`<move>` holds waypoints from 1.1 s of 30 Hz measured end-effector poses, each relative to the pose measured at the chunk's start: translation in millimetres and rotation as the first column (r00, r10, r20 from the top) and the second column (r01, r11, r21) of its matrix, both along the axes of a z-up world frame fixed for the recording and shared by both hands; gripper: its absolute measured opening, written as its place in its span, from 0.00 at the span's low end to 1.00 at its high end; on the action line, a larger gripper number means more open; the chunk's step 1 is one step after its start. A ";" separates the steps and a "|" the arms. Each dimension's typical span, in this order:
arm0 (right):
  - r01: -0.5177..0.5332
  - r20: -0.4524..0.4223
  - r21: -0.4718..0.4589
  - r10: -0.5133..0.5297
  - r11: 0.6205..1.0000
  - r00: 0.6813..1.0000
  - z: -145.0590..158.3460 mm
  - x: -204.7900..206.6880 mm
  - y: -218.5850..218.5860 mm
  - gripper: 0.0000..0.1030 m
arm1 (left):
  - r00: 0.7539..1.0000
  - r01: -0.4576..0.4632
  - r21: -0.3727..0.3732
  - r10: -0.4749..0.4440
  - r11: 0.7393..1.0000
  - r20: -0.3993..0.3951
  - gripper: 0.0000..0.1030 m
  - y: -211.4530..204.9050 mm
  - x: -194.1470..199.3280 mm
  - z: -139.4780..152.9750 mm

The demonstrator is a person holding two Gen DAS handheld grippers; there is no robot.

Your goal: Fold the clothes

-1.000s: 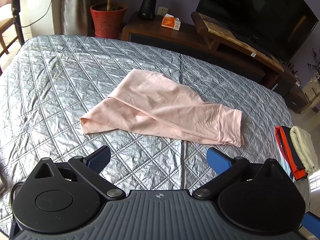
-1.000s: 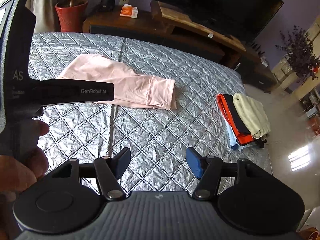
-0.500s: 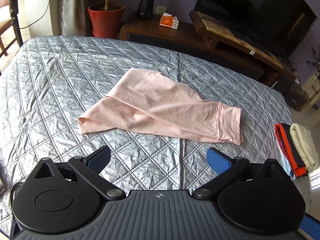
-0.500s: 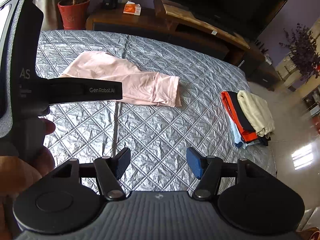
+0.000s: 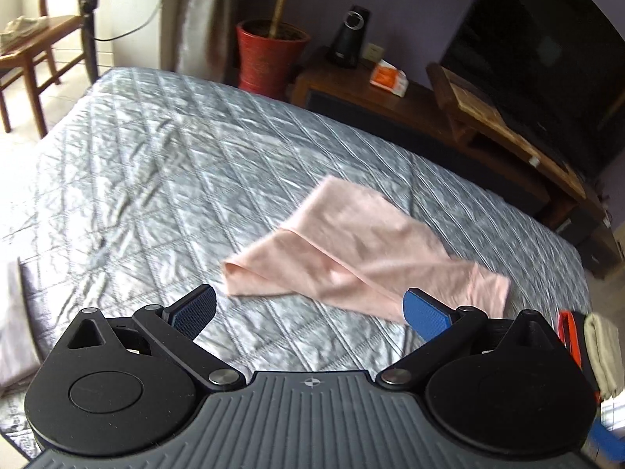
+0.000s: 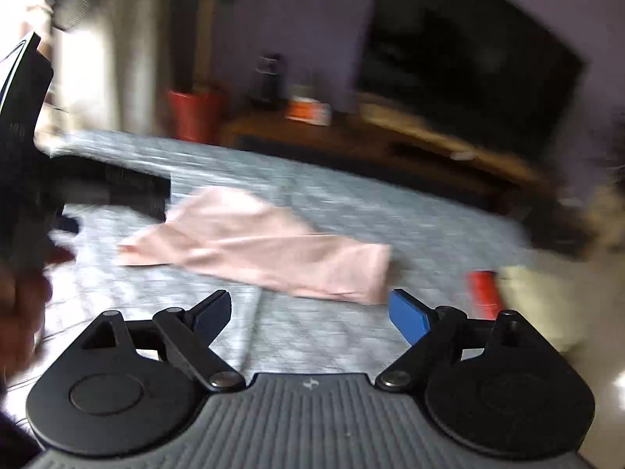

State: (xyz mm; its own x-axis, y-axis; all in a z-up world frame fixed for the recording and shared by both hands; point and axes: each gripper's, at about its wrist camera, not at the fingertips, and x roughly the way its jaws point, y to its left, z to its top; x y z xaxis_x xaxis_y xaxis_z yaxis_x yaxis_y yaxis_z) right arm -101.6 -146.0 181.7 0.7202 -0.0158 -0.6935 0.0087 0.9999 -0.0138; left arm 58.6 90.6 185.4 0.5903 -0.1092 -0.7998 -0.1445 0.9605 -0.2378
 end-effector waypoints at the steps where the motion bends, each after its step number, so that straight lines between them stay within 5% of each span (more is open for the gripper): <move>1: -0.016 0.006 0.039 0.016 0.999 1.000 -10.1 0.9 -11.0 0.84 | 1.000 -0.017 0.001 0.017 1.000 0.005 1.00 7.4 0.9 2.2; 5: -0.033 0.034 0.016 0.033 0.999 0.999 -51.6 13.4 -38.5 0.74 | 0.995 -0.098 -0.009 0.098 0.995 0.007 1.00 34.1 3.4 1.2; 8: -0.120 0.109 -0.195 0.144 0.973 0.984 -71.3 29.5 -43.3 0.74 | 0.992 -0.124 -0.041 0.123 0.991 -0.027 1.00 44.8 8.1 -6.9; 10: -0.145 0.114 -0.269 0.181 0.952 0.977 -82.0 48.6 -52.5 0.62 | 0.993 -0.113 -0.048 0.112 0.992 -0.026 1.00 44.8 8.8 -8.1; 13: -0.180 0.036 -0.342 0.205 0.922 0.978 -106.0 78.3 -66.1 0.49 | 0.997 -0.079 -0.037 0.079 0.996 -0.015 1.00 38.0 7.7 -7.2; 16: -0.262 -0.035 -0.438 0.275 0.860 0.961 -131.8 91.3 -63.5 0.47 | 0.998 -0.058 -0.023 0.057 0.998 -0.019 1.00 32.7 8.7 -10.1; 26: -0.358 -0.134 -0.496 0.338 0.791 0.932 -172.5 122.7 -56.7 0.33 | 0.997 -0.069 -0.027 0.068 0.997 -0.041 1.00 34.0 12.0 -18.3; 27: -0.364 -0.136 -0.491 0.343 0.791 0.929 -173.5 124.7 -57.0 0.26 | 0.997 -0.069 -0.026 0.068 0.997 -0.043 1.00 34.2 12.2 -19.0; 28: -0.367 -0.139 -0.480 0.344 0.797 0.929 -173.0 125.6 -58.1 0.06 | 0.997 -0.070 -0.025 0.068 0.997 -0.045 1.00 34.5 12.4 -19.5; 33: -0.314 -0.023 -0.391 0.332 0.865 0.943 -131.9 120.5 -70.6 0.04 | 0.996 -0.075 -0.029 0.074 0.997 -0.046 1.00 36.2 13.1 -19.4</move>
